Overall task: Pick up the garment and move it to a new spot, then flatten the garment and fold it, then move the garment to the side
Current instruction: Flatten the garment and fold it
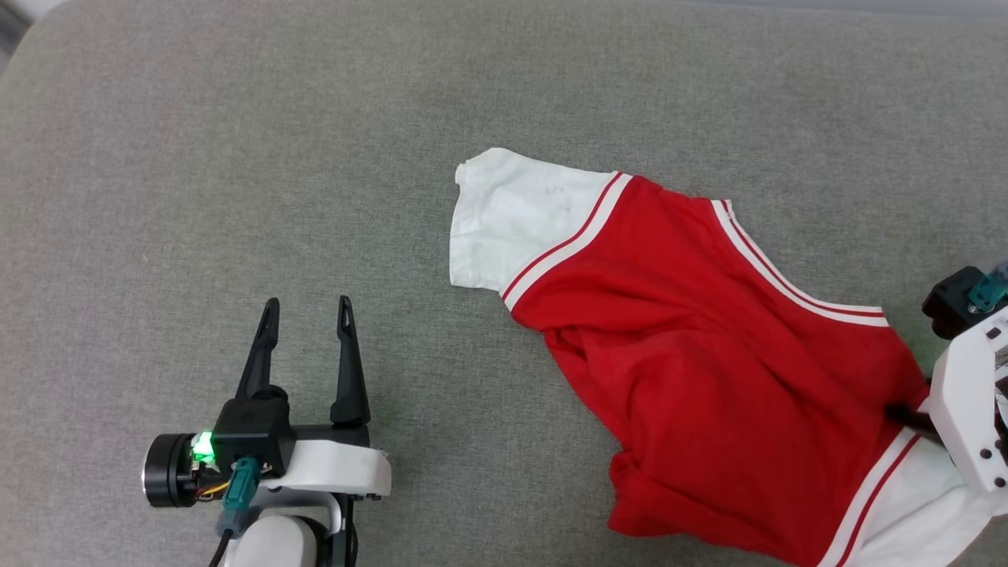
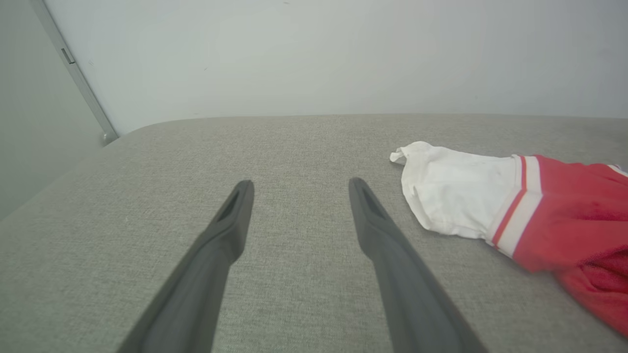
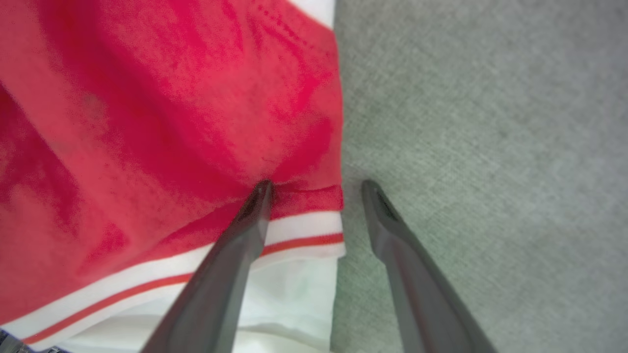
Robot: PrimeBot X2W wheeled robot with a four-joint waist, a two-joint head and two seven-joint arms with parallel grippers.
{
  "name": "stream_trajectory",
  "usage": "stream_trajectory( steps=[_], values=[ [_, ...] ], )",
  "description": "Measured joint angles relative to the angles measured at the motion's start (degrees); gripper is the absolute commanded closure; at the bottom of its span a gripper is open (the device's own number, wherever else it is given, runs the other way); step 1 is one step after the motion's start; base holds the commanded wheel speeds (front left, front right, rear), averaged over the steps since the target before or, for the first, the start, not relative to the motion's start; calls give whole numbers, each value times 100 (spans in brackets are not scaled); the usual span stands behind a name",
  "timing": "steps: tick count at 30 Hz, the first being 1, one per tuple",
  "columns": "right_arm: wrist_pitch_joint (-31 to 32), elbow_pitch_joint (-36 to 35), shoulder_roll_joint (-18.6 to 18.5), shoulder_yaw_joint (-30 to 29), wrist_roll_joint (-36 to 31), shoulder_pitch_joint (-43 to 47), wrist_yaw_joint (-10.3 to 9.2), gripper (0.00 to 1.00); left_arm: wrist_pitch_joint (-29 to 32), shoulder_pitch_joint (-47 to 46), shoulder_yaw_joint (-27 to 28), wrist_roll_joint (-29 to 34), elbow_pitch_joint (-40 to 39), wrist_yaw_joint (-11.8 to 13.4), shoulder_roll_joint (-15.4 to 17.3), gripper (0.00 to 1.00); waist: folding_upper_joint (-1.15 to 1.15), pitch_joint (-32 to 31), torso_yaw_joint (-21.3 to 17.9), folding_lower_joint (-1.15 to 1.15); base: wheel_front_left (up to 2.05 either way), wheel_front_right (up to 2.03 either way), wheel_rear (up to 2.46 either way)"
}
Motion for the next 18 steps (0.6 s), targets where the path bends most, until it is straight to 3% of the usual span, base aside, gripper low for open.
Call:
stream_trajectory(
  steps=[6, 9, 13, 18],
  values=[
    [-1046, -142, -109, 26, 82, -47, 1, 100, 0, 108, 44, 1, 37, 29, 1, 0, 0, -212, -97, 1, 0, 0, 0],
    [-1377, -489, -377, -165, 152, -80, 3, 100, 0, 156, 57, 1, 15, 44, -1, 0, 0, -350, -139, 1, 0, 0, 0],
    [-1556, -894, -694, -494, 134, -258, 3, 100, 0, 228, 58, -4, -26, 68, -1, 0, 0, -455, -176, 1, 0, 0, 0],
    [-1365, -1059, -544, -756, -3, -886, 3, 100, 0, 221, -23, -27, -71, 67, -1, 0, 0, -367, -126, 1, 0, 0, 0]
  ],
)
